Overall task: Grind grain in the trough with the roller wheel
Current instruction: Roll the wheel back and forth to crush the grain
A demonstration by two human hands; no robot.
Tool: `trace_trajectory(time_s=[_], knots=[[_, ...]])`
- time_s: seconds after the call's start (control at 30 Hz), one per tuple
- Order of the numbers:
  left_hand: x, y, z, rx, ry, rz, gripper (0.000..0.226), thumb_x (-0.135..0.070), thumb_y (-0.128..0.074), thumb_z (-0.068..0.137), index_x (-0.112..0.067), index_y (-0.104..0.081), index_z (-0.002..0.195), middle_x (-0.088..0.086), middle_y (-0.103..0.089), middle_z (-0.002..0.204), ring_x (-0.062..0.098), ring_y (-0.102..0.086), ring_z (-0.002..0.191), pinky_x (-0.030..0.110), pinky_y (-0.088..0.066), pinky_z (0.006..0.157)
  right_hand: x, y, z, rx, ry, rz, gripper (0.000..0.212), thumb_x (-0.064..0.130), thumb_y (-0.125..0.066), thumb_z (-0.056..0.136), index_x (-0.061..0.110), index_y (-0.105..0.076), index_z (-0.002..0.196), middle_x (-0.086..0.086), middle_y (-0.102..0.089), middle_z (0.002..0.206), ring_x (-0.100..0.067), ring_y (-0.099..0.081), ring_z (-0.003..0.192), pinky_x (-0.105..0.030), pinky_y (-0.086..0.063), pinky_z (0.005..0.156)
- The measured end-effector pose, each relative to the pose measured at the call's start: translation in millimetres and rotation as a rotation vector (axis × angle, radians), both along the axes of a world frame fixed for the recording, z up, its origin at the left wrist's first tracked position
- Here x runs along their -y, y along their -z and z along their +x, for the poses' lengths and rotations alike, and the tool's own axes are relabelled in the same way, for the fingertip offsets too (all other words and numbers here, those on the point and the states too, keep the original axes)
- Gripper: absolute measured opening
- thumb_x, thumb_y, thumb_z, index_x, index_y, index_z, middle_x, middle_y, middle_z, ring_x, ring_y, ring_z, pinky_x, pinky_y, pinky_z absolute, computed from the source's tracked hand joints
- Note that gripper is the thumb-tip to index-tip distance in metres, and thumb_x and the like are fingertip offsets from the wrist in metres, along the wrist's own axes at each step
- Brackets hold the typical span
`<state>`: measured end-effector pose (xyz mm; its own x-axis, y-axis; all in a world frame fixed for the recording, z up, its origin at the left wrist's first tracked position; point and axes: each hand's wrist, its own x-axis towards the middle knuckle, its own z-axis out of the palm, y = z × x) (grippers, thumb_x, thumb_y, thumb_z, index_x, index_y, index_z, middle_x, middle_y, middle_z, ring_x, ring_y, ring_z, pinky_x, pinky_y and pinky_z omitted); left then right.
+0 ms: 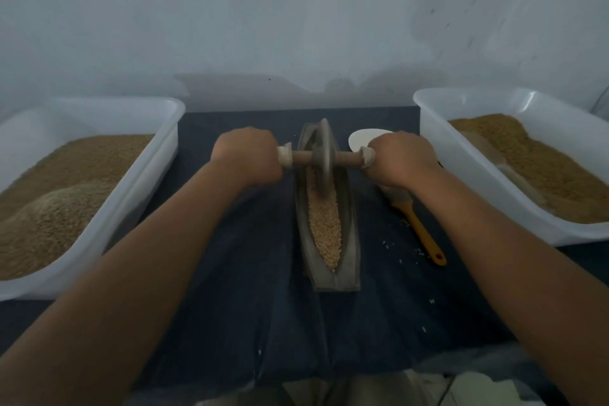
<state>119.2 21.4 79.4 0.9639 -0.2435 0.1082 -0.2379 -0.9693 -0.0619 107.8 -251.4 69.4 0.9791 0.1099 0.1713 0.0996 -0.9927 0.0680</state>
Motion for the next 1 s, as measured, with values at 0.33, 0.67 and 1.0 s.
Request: trace_trajectory(time_s=[0.33, 0.67, 1.0], knots=[[-26, 19, -59, -0.129, 0.1, -0.025, 0.03, -0.052, -0.053, 0.072, -0.024, -0.057, 0.064, -0.007, -0.06, 0.063, 0.013, -0.058, 0.058, 0.028, -0.042, 0.052, 17, 6, -56, -0.183, -0.12, 0.016, 0.033, 0.059, -0.049, 0.072, 0.029, -0.06, 0.065, 0.007, -0.061, 0.06, -0.008, -0.059, 0.057, -0.032, -0.05, 0.053], [-22, 17, -33, -0.158, 0.058, -0.059, 0.025, -0.044, -0.063, 0.08, -0.023, -0.06, 0.068, -0.006, -0.063, 0.072, 0.018, -0.063, 0.067, 0.032, -0.053, 0.063, 2, -8, -39, -0.078, -0.094, -0.01, 0.026, 0.044, -0.058, 0.087, 0.027, -0.06, 0.067, 0.006, -0.061, 0.066, -0.014, -0.059, 0.061, -0.033, -0.053, 0.059], [-18, 20, -22, -0.046, 0.013, -0.052, 0.03, -0.052, -0.058, 0.077, -0.022, -0.057, 0.069, -0.006, -0.061, 0.071, 0.019, -0.061, 0.065, 0.032, -0.049, 0.061, 4, -1, -16, -0.043, -0.062, -0.03, 0.032, 0.048, -0.059, 0.087, 0.028, -0.058, 0.063, 0.007, -0.059, 0.063, -0.012, -0.055, 0.058, -0.029, -0.036, 0.051]])
